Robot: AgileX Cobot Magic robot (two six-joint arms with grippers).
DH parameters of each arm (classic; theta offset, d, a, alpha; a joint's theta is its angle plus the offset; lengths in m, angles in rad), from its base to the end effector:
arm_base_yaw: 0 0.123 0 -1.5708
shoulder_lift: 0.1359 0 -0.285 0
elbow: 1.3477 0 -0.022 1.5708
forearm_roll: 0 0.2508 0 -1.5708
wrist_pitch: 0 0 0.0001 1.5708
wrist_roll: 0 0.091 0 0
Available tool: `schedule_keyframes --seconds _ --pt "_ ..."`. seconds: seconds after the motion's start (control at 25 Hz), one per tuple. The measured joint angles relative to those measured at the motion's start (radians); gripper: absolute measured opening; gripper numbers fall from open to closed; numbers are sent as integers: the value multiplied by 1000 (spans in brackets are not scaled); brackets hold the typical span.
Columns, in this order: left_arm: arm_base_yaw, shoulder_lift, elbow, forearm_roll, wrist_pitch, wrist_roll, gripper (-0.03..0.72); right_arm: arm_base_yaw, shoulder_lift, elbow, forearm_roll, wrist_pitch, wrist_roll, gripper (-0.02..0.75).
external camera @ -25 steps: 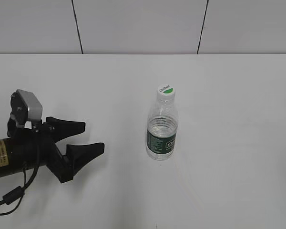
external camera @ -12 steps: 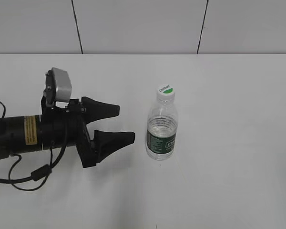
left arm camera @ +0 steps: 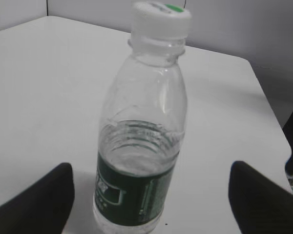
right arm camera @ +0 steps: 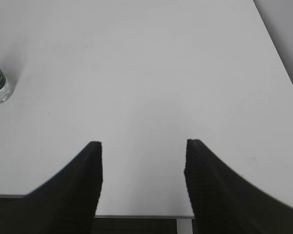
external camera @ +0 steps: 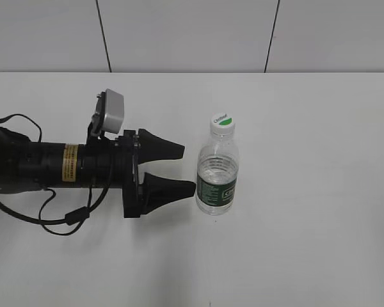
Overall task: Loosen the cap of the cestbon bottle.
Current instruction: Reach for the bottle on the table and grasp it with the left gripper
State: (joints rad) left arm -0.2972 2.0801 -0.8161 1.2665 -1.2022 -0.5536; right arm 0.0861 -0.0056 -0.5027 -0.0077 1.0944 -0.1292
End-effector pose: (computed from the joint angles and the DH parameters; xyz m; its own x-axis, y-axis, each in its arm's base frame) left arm 0.2862 -0.1723 0.1070 -0.1932 0.2002 -0.9605 0.9740 0.1573 -0.1631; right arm -0.0074 -0.0013 0.2753 -0.4619 -0.1727 -0.8700 -0.1424 0.9826 -0.1195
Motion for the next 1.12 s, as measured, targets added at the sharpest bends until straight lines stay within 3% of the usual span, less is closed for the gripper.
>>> schedule_keyframes --seconds 0.8,1.12 --pt "-131 213 -278 38 -2 -61 572 0 0 0 0 0 0 424" --pt "-152 242 -308 32 -1 -63 564 0 0 0 -1 0 0 424"
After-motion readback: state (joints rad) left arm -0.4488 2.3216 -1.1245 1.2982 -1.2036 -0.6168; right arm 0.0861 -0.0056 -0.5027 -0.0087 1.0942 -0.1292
